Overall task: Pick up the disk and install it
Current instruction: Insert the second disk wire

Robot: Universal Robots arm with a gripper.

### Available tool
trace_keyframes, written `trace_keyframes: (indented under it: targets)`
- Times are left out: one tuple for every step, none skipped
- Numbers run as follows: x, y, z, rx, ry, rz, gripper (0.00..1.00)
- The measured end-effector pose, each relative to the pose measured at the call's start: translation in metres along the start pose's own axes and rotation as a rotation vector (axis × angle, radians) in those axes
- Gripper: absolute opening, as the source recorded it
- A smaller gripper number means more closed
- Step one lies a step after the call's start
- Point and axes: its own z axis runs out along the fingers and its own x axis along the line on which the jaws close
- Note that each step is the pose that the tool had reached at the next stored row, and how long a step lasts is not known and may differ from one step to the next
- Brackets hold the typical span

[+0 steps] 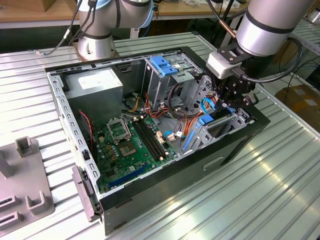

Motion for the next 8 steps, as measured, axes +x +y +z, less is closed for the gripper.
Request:
trace_keyframes:
  targets:
    - [0.0,0.0,-0.0001,0.0003,0.0001,0.0,0.1]
    - [0.0,0.0,-0.0001,0.0005,0.0001,0.0,0.1]
    - [0.0,0.0,-0.0001,0.0008,0.0001,0.0,0.1]
    - [0.0,0.0,-0.0001,0.001,0.0,0.0,0.1]
    - [0.0,0.0,-0.0001,0.0015,0.0,0.0,0.1]
    - [0.0,0.0,-0.0002,0.002,0.0001,0.0,0.1]
    - [-0.0001,0.0,-0.0002,0.0023,0.0,0.0,0.1]
    - [-0.0001,0.0,-0.0002,0.0027,0.0,0.0,0.1]
